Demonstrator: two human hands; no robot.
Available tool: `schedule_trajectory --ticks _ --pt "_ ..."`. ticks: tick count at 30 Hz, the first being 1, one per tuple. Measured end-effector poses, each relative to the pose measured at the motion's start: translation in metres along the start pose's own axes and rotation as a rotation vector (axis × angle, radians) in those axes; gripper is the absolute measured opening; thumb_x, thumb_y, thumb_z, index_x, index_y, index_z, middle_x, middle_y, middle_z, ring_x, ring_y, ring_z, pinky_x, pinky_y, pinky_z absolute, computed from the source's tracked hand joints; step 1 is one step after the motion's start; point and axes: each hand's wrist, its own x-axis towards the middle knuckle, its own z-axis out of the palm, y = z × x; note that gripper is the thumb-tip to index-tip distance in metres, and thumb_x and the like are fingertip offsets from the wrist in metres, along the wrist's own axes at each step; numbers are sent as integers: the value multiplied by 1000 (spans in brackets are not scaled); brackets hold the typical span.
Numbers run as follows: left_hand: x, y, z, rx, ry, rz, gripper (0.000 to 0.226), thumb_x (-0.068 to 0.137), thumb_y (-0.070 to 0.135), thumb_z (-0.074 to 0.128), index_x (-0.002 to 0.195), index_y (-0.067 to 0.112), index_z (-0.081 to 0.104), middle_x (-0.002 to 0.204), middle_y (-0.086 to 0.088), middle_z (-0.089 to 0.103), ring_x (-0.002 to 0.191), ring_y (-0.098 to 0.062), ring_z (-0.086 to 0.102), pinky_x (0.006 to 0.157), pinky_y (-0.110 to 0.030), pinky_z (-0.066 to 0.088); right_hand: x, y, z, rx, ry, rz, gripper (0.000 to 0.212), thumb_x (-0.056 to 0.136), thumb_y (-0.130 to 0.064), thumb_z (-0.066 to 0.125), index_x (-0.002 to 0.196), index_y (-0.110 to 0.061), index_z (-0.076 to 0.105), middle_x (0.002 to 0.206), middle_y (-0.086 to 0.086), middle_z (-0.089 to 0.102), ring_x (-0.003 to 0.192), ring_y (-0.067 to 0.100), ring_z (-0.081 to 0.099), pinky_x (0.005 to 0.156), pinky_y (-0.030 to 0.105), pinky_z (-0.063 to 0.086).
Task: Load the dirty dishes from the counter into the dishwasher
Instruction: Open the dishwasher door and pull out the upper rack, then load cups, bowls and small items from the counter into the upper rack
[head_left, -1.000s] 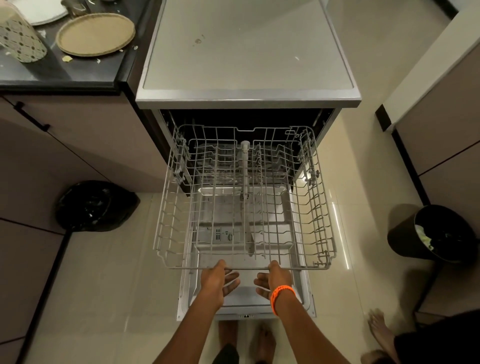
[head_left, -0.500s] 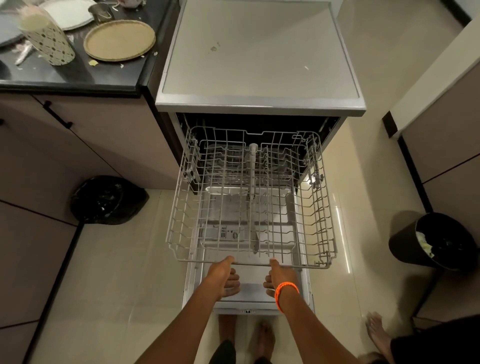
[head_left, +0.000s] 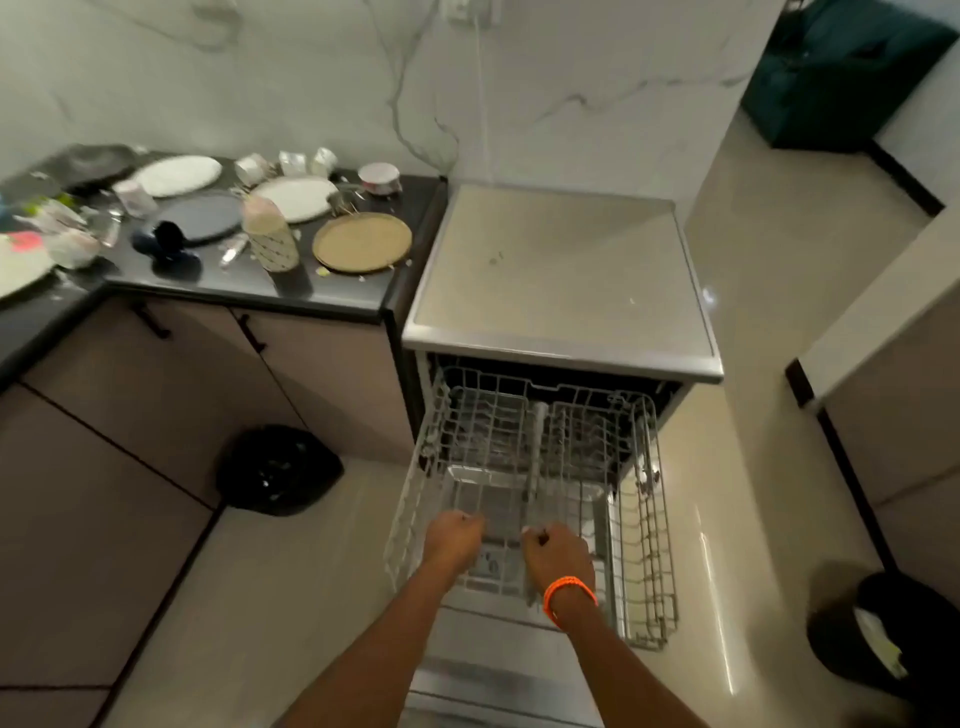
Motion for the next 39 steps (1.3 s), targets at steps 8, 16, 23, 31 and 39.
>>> schedule_trajectory --ticks 8,16,23,31,39 --pt "-69 81 -121 149 287 307 35 89 23 58 55 13 54 60 -1 59 64 -20 59 61 -30 44 -31 -136 -59 -102 59 -377 36 98 -45 52 72 -19 48 72 4 58 71 26 57 64 36 46" --pt "-106 113 -254 55 536 437 21 88 29 59 71 20 66 74 4 67 71 -14 63 67 -32 52 -70 -260 -56 -134 118 -628 37 95 -47 50 73 -18 53 78 5 65 78 29 62 65 34 46" --pt "-102 115 -373 72 595 524 22 90 27 57 71 19 67 72 5 67 72 -12 63 71 -35 55 -97 -356 -11 -93 169 -704 36 93 -48 49 70 -20 53 76 2 65 76 26 61 67 33 48" --pt "-62 100 -487 97 621 509 20 88 25 56 76 23 72 77 10 70 78 -11 65 76 -32 54 -107 -451 50 -59 165 -726 38 93 -44 54 64 -18 53 64 -2 58 68 22 59 58 30 39" --pt "3 108 -539 67 599 464 16 88 27 58 83 26 73 83 9 69 83 -12 65 79 -35 55 -64 -515 84 -53 183 -701 35 92 -39 56 67 -15 57 66 2 61 67 23 58 57 30 38"
